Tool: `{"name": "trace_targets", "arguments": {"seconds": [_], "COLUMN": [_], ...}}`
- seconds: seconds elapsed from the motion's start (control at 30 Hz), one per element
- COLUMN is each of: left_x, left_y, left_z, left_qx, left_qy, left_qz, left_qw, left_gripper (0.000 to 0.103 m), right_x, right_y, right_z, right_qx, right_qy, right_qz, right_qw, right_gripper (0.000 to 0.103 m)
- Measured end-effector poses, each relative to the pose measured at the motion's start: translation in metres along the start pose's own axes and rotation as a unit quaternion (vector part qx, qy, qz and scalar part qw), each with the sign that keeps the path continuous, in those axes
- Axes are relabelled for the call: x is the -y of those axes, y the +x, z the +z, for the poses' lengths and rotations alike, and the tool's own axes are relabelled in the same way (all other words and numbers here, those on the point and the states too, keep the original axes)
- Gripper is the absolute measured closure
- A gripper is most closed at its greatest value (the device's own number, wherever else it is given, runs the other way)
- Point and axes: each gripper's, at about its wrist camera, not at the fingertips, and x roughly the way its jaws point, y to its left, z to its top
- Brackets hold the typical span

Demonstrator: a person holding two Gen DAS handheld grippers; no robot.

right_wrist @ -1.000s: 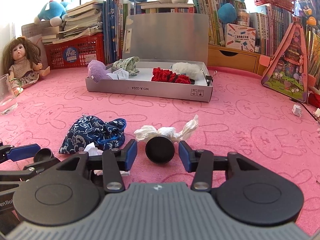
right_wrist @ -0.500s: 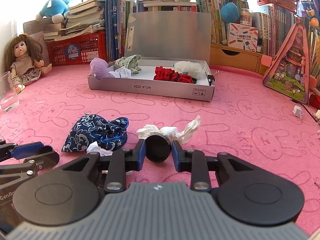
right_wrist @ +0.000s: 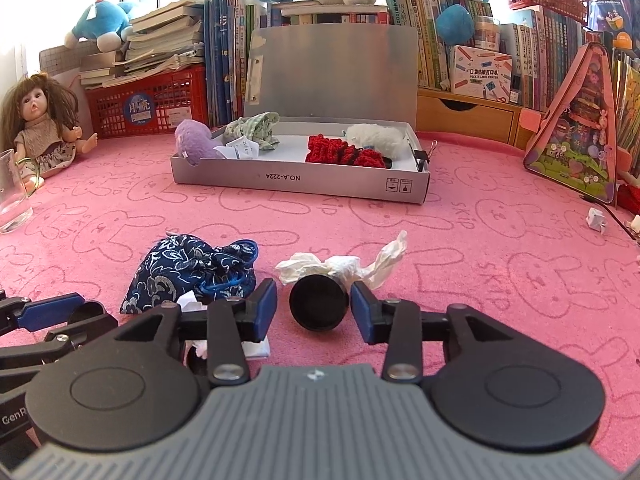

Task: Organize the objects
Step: 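Grasp the black cup with the left tool while the right tool grasps the black cap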

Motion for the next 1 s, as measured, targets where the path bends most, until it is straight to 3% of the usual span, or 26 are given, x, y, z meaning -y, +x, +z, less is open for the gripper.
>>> {"name": "trace_targets", "arguments": {"seconds": [0.2,0.3,1.0], "left_x": [0.000,-0.001,-0.010], "left_y": [0.000,0.001,0.020], "left_z": [0.000,0.001,0.058], "left_qx": [0.001,0.001,0.022], "left_qy": [0.000,-0.004,-0.009], "left_qz": [0.001,0.001,0.003], "left_qw": [1.0000,1.0000,0.9997], "left_gripper": [0.065,0.065,0.065], "right_x": [0.002,0.002,0.035], "right_y": [0.009,0.008,-0.002], "right_z": [-0.004,-0.004,0.034], "right_qx": [-0.023,-0.024,-0.018], "right_qy": [0.010,0.009,0.052], "right_qz": [-0.012,-0.014,0.001], "right_qw": [1.000,1.000,0.998], "right_gripper": [0.049,0.065,0.065]}}
